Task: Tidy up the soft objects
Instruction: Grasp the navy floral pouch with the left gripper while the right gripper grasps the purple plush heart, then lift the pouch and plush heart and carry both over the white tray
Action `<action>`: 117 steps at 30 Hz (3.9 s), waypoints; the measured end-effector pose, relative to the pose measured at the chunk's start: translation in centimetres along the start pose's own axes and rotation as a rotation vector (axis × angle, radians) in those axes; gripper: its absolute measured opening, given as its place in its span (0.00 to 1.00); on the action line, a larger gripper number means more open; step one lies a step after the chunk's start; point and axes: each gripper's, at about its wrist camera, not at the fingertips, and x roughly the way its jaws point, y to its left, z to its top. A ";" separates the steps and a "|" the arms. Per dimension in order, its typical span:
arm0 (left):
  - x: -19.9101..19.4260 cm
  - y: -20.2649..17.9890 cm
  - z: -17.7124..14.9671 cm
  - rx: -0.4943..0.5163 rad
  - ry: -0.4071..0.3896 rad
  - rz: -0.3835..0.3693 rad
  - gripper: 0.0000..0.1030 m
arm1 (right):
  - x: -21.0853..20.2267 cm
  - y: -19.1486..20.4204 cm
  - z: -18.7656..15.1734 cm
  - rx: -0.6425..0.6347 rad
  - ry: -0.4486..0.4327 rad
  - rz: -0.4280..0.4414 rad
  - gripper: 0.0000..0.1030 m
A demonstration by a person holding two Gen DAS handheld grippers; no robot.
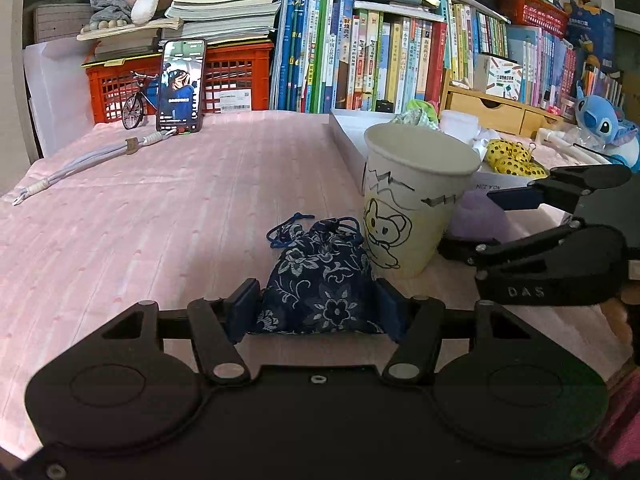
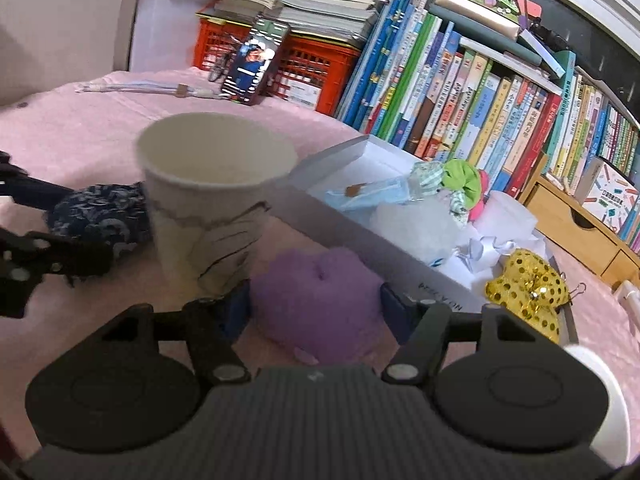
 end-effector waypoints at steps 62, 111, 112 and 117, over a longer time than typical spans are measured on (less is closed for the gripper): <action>-1.4 -8.3 -2.5 0.053 -0.025 0.012 0.61 | -11.3 -2.7 -7.8 0.360 -0.112 -0.017 0.68; -5.9 -10.9 9.1 0.104 -0.247 -0.115 0.41 | -15.4 -8.3 -2.4 0.372 -0.346 -0.073 0.67; -5.8 -11.0 9.3 0.107 -0.250 -0.112 0.41 | -15.3 -8.4 -2.3 0.370 -0.346 -0.078 0.67; -4.7 -11.2 10.6 0.094 -0.236 -0.122 0.41 | -14.7 -9.3 -1.8 0.370 -0.346 -0.090 0.67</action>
